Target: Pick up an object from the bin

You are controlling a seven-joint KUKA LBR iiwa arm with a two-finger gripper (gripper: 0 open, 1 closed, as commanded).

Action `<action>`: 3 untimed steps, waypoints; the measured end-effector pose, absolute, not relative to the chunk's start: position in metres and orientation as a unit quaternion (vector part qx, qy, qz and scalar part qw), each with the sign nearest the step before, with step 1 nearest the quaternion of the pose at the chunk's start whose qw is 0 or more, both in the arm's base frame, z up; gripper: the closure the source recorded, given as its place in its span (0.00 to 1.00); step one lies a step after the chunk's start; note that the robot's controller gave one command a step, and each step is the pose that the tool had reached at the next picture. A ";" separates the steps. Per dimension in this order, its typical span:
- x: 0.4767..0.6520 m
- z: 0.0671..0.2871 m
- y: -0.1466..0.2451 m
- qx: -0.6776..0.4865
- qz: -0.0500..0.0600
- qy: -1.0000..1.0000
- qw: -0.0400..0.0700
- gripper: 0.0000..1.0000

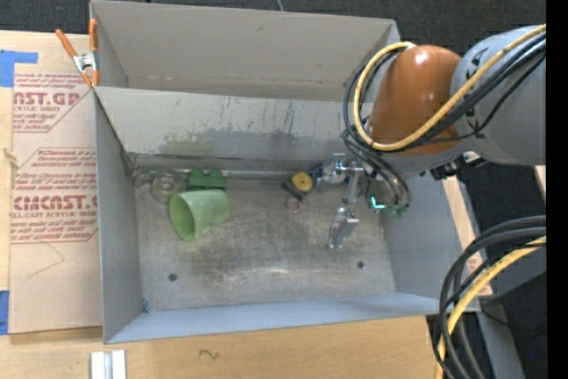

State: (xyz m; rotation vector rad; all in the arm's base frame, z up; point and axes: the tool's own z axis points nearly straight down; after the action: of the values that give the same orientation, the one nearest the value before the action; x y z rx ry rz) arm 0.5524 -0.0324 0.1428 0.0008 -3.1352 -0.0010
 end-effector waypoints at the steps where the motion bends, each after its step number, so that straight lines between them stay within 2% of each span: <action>1: 0.526 0.072 -0.081 0.058 0.000 -0.998 -0.001 0.00; 2: 0.563 0.085 -0.042 0.075 -0.001 -0.997 -0.003 0.00; 3: 0.586 0.138 0.002 0.128 -0.001 -0.992 -0.004 0.00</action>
Offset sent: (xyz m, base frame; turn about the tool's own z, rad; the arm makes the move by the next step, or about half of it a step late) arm -0.0264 -0.0467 -0.0693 -0.1198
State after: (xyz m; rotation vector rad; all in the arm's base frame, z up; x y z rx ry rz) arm 0.5861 0.0016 0.1380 0.4025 -3.1237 -0.0017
